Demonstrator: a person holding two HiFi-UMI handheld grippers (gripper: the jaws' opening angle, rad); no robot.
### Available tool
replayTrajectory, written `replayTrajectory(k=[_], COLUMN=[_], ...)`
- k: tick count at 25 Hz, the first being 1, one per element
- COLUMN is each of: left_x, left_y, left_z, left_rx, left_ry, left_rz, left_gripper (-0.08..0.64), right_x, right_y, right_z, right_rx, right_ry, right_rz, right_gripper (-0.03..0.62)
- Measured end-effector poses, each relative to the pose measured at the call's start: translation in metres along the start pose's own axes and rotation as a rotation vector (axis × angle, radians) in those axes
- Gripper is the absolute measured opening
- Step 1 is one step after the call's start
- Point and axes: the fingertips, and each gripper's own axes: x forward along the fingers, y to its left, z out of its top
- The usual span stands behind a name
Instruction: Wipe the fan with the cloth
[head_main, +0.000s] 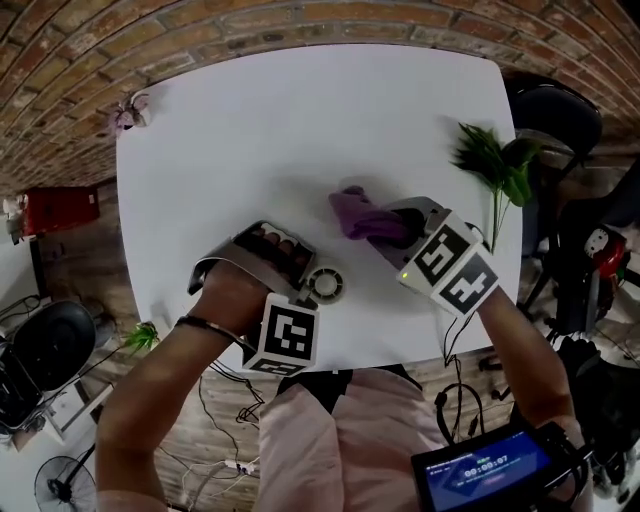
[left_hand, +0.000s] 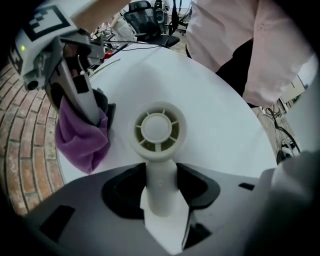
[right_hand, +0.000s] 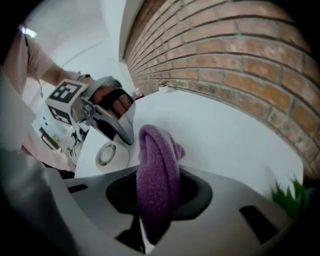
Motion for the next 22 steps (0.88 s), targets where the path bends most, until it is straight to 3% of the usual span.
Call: replayTrajectory(k=[4, 10, 16, 22], left_x=[0.001, 0.002, 0.002, 0.004], left_y=[0.004, 0.006, 0.006, 0.004], left_z=[0.003, 0.003, 0.001, -0.001], left_rx=[0.023, -0.023, -0.083, -0.086], left_ry=[0.011, -0.002, -0.029, 0.016], left_rz=[-0.005, -0.015, -0.022, -0.067], left_gripper=[0.196, 0.196, 0.196, 0.195], right_x=[0.024, 0.037, 0.032, 0.038], right_y=[0.019, 0.039, 0.056, 0.06], right_z=[0.011, 0.016, 0.013, 0.018], right_rx=[-0.233, -0.449, -0.848, -1.047], right_ry=[0.059, 0.074, 0.056, 0.027], right_rz=[-0.006, 0.072, 0.154, 0.086], right_gripper=[0.1, 0.098, 0.097, 0.097])
